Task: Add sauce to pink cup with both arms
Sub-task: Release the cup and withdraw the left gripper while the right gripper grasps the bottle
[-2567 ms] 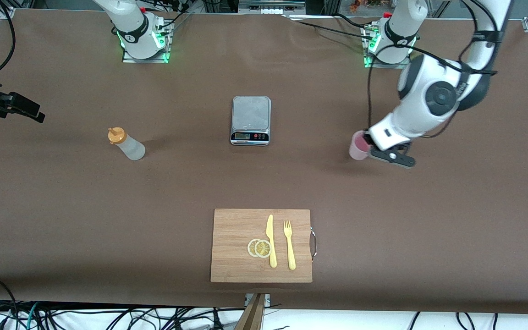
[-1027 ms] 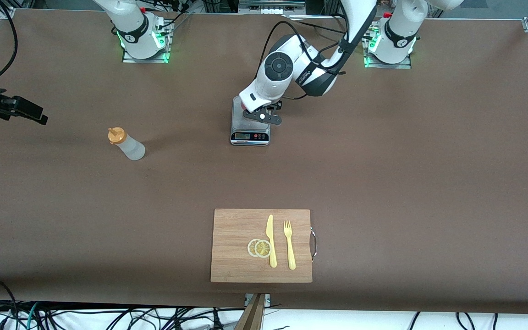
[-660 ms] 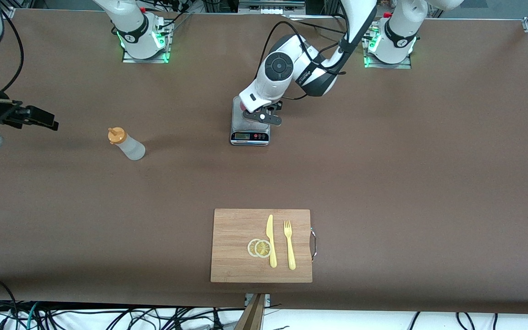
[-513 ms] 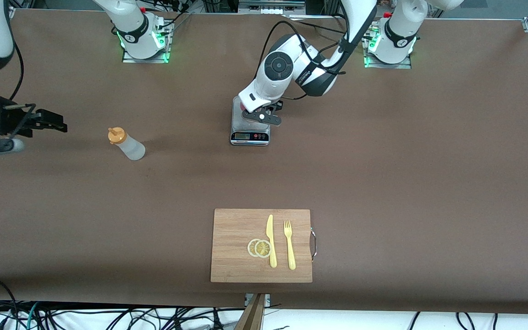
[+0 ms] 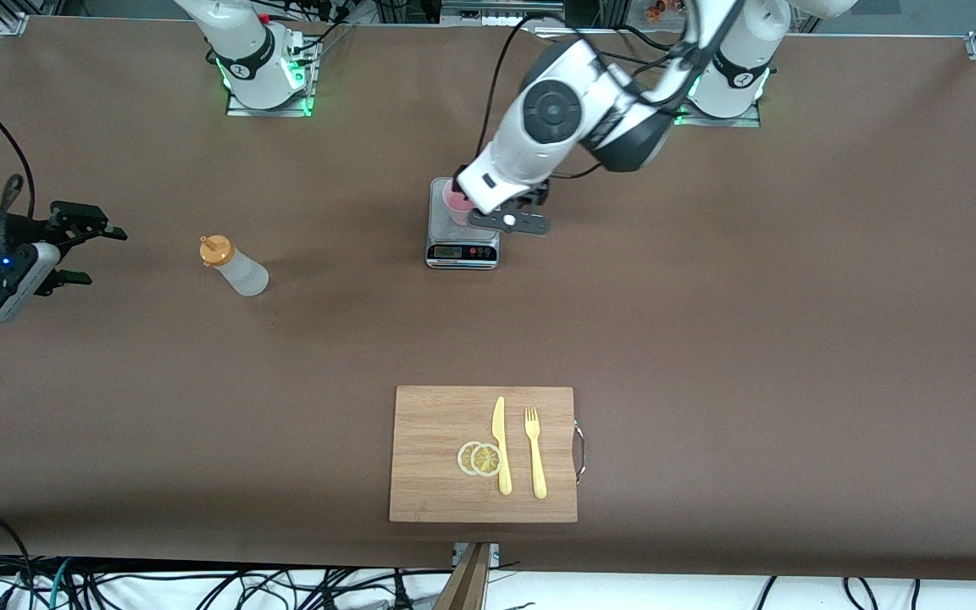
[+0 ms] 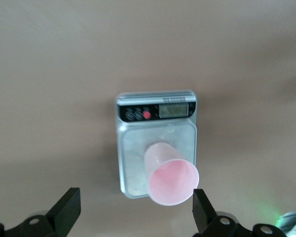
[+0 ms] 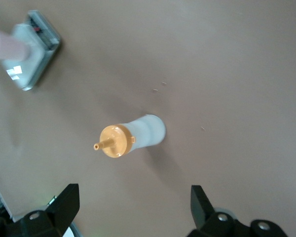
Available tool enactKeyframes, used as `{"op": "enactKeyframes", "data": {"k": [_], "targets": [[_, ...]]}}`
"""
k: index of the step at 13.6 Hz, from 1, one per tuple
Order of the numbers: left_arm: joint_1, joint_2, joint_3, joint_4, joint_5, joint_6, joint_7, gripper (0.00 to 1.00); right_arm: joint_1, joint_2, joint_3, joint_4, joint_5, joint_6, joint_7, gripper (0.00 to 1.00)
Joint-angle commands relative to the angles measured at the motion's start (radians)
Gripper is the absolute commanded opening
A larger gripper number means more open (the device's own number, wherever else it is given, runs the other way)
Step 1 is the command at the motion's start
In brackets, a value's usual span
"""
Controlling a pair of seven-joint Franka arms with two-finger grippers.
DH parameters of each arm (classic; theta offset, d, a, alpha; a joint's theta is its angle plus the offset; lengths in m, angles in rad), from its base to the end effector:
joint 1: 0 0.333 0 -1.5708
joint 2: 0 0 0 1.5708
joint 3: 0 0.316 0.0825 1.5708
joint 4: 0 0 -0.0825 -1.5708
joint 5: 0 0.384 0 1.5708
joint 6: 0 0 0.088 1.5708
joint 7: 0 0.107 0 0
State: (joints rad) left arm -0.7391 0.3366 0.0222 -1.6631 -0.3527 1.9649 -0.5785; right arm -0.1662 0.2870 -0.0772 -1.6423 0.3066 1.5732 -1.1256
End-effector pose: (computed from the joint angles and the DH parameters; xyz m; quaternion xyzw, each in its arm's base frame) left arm 0.4755 -0.4461 0.4129 0.9874 0.0013 -0.1083 0.1151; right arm 0.5948 -0.1104 0.4287 -0.8929 -0.3909 0.0471 0.2183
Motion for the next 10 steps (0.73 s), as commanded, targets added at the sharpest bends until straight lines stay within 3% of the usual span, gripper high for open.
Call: {"op": "enactKeyframes", "data": {"k": [1,4,10], "targets": [[0.044,-0.069,0.097,0.077,-0.011,-0.147,0.051,1.0,-0.074,0.04,-0.006,-0.034,0.115,-0.027,-0.246,1.0],[0.176,-0.128,0.139,0.094,0.007,-0.246,0.162,1.0,-0.144,0.096,-0.007,-0.097,0.245,-0.027,-0.551,1.0],[0.466,-0.218,0.131,0.115,0.231,-0.423,0.424,1.0,-0.214,0.288,-0.007,-0.169,0.514,-0.064,-1.078,1.0]]}}
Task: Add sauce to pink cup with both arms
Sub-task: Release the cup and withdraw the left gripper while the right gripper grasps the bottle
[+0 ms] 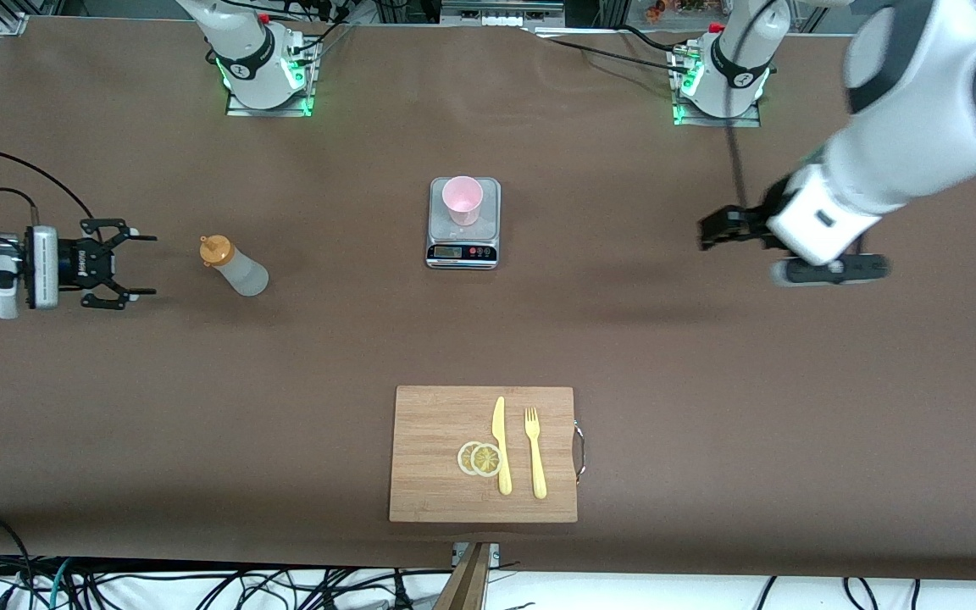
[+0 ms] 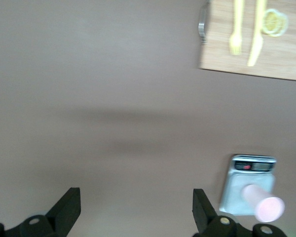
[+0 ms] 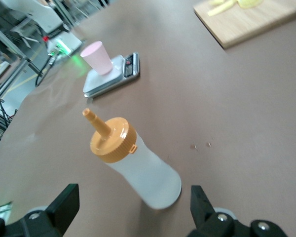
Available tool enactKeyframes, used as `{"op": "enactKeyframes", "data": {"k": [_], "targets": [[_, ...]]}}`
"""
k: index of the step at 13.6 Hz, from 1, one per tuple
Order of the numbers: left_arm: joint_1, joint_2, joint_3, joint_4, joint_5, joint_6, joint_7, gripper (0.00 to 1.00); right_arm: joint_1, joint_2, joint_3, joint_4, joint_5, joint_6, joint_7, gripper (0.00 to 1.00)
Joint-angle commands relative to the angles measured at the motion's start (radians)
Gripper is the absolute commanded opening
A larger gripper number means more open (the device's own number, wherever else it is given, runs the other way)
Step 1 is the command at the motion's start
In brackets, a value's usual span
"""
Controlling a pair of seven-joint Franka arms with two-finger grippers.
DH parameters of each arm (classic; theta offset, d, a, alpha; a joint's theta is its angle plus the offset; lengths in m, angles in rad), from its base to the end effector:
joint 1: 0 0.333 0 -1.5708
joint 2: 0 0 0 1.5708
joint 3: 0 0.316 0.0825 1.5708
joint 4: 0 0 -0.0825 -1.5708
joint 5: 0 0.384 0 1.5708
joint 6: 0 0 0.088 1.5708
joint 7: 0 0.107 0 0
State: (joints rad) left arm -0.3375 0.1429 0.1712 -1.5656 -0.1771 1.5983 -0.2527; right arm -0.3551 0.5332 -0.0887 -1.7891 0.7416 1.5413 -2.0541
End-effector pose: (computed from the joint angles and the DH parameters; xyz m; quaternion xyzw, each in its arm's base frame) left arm 0.5815 -0.1226 0.5493 0.9944 0.0500 -0.0684 0.0632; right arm 0.5520 -0.1772 0.2421 -0.6971 -0.5372 -0.1895 0.4353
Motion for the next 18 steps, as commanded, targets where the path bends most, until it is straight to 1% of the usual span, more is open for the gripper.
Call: {"op": "enactKeyframes", "data": {"k": [1,3,4,6,10,13,15,18], "targets": [[0.101,-0.026,-0.019,0.035,0.07,-0.096,0.149,1.0,-0.028,0.082,0.004,-0.026,0.116,-0.061,-0.238,1.0],[0.167,-0.029,-0.022,0.068,0.094,-0.153,0.177,1.0,-0.027,0.152,0.001,-0.021,0.163,-0.105,-0.352,1.0],[0.19,-0.034,-0.027,0.07,0.108,-0.164,0.203,1.0,-0.027,0.162,0.001,-0.021,0.168,-0.105,-0.395,1.0],[0.231,-0.045,-0.062,0.072,0.152,-0.182,0.26,1.0,-0.027,0.189,0.001,-0.021,0.167,-0.109,-0.461,1.0],[0.233,-0.034,-0.067,0.07,0.159,-0.195,0.262,1.0,-0.015,0.248,0.003,-0.013,0.165,-0.121,-0.55,1.0],[0.227,-0.032,-0.067,0.072,0.159,-0.198,0.262,1.0,0.011,0.287,0.013,-0.001,0.173,-0.127,-0.561,1.0],[0.23,-0.025,-0.065,0.073,0.159,-0.196,0.263,1.0,0.019,0.298,0.055,0.007,0.176,-0.129,-0.558,1.0],[0.23,-0.022,-0.065,0.082,0.159,-0.196,0.262,1.0,0.042,0.3,0.069,0.026,0.176,-0.127,-0.538,1.0]]}}
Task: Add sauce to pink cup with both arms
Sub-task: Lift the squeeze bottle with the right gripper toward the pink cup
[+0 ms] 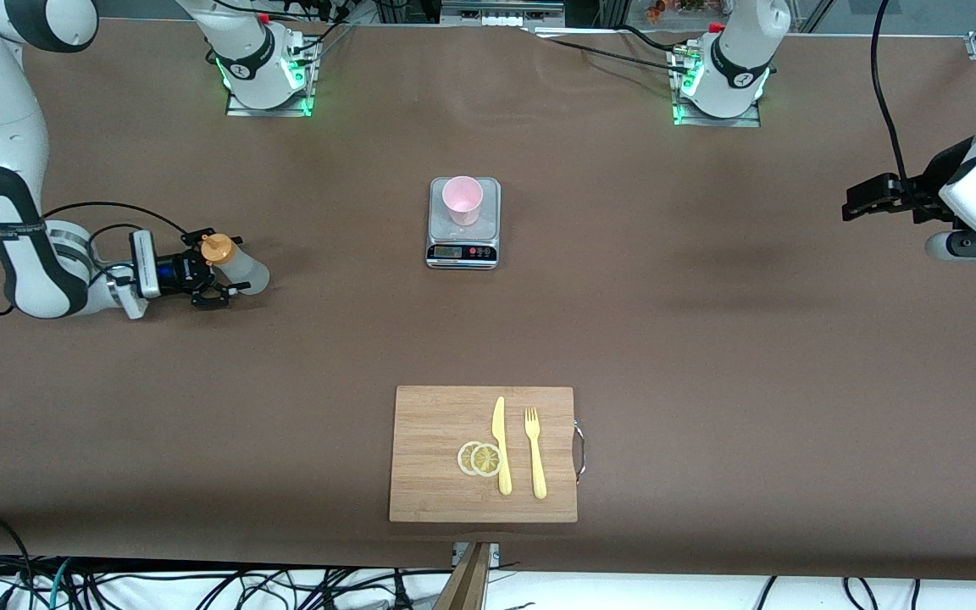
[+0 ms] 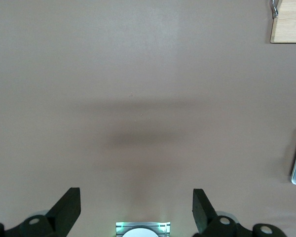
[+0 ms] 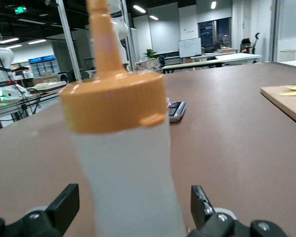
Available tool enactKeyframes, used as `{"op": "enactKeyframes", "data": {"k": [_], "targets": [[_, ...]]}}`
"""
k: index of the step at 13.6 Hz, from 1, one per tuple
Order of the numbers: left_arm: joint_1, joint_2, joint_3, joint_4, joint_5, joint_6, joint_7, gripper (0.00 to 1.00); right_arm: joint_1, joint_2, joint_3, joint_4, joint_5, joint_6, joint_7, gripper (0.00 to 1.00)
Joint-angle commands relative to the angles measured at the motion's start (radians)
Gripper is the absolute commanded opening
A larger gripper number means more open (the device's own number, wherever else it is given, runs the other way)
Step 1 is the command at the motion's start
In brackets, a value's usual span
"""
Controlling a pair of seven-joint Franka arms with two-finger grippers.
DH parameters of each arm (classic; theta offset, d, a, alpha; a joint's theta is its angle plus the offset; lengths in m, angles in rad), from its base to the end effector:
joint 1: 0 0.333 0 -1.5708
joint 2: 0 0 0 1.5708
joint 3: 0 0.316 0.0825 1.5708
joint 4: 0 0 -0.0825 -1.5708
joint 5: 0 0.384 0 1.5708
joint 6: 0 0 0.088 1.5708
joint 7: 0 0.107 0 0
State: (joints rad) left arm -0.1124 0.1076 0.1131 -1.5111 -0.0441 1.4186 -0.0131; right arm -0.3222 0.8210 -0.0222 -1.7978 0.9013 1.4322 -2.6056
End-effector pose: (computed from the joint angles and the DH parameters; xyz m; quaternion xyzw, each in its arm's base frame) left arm 0.5683 -0.0082 0.5804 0.9949 0.0060 -0.0996 0.0153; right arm 0.5232 -0.0894 0.0957 -0.4940 -0.5966 -0.3336 0.5374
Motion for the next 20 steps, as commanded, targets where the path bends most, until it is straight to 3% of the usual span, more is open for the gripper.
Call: {"op": "enactKeyframes", "data": {"k": [1,3,5,6,7,8,12,18,20], "targets": [[0.0,0.014,-0.009,0.028,0.026,-0.017,0.022,1.0,0.012,0.012,0.002,0.037,0.015,-0.019,0.018,1.0],[-0.001,0.017,-0.009,0.028,0.026,-0.017,0.022,1.0,0.023,0.012,0.002,0.038,0.013,-0.019,0.054,0.98],[0.002,0.018,-0.007,0.029,0.024,-0.017,0.024,1.0,0.025,0.01,0.002,0.044,0.005,-0.019,0.102,0.54],[0.002,0.018,-0.007,0.031,0.023,-0.017,0.024,1.0,0.025,0.01,0.002,0.052,0.001,-0.018,0.113,0.25],[-0.001,0.018,-0.009,0.032,0.023,-0.017,0.024,1.0,0.031,0.01,0.002,0.052,0.002,-0.018,0.12,0.08],[-0.003,0.018,-0.009,0.031,0.023,-0.017,0.024,1.0,0.034,0.01,0.002,0.052,0.001,-0.018,0.122,0.0],[-0.001,0.018,-0.009,0.031,0.023,-0.017,0.025,1.0,0.098,-0.038,0.011,0.064,-0.01,-0.009,0.169,0.0],[-0.001,0.02,-0.009,0.031,0.023,-0.017,0.025,1.0,0.334,-0.244,0.011,0.063,-0.22,0.135,0.549,0.0],[-0.001,0.018,-0.009,0.031,0.023,-0.017,0.025,1.0,0.417,-0.293,0.019,0.064,-0.336,0.174,0.681,0.0]]}}
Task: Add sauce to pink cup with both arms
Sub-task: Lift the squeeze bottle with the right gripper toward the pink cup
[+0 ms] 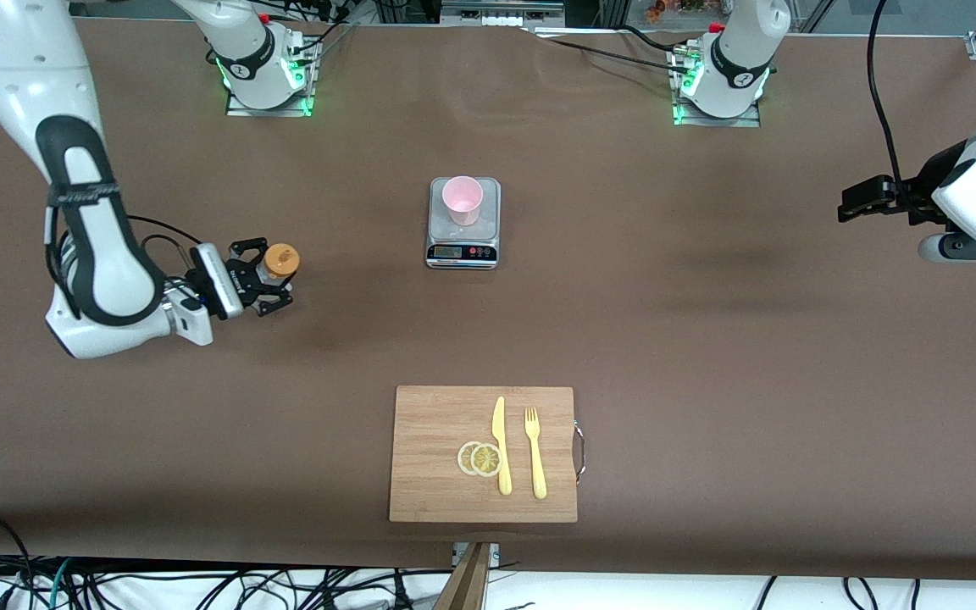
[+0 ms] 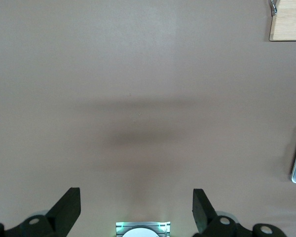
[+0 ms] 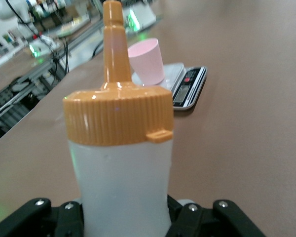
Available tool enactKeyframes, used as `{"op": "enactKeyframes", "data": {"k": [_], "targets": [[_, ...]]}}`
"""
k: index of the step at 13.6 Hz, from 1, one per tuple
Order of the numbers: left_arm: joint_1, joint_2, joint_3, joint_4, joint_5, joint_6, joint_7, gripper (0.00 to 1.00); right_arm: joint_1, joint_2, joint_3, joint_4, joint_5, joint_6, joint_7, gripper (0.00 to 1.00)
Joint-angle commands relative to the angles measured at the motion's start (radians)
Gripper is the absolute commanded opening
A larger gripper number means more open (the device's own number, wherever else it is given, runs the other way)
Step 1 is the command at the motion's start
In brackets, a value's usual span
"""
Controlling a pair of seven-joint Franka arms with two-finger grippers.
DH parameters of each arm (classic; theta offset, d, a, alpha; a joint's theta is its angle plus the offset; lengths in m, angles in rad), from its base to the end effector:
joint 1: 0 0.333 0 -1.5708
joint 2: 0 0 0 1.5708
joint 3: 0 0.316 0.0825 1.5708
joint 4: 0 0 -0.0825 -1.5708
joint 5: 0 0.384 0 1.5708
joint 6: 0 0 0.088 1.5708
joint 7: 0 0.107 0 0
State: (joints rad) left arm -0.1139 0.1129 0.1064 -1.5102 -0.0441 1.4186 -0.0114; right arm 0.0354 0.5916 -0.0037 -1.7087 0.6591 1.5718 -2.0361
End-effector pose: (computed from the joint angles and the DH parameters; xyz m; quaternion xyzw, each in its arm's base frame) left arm 0.5696 -0.0128 0.5778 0.9947 0.0011 -0.1019 0.0151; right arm 0.5929 0.0845 0.2330 -0.5518 -0.7009 -0.0724 0.4462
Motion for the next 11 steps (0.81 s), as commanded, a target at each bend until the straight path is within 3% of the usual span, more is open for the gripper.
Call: {"op": "enactKeyframes", "data": {"k": [1,4,11], "targets": [[0.0,0.014,-0.002,0.03,0.023,-0.017,0.024,1.0,0.101,-0.084,0.008,-0.025,-0.149,0.045,0.184,0.0],[0.0,0.014,-0.002,0.03,0.023,-0.017,0.024,1.0,0.164,-0.11,0.103,0.009,-0.37,0.059,0.411,0.0],[0.003,0.014,-0.001,0.03,0.023,-0.017,0.024,1.0,0.204,-0.108,0.341,0.035,-0.653,0.047,0.842,0.0]]}}
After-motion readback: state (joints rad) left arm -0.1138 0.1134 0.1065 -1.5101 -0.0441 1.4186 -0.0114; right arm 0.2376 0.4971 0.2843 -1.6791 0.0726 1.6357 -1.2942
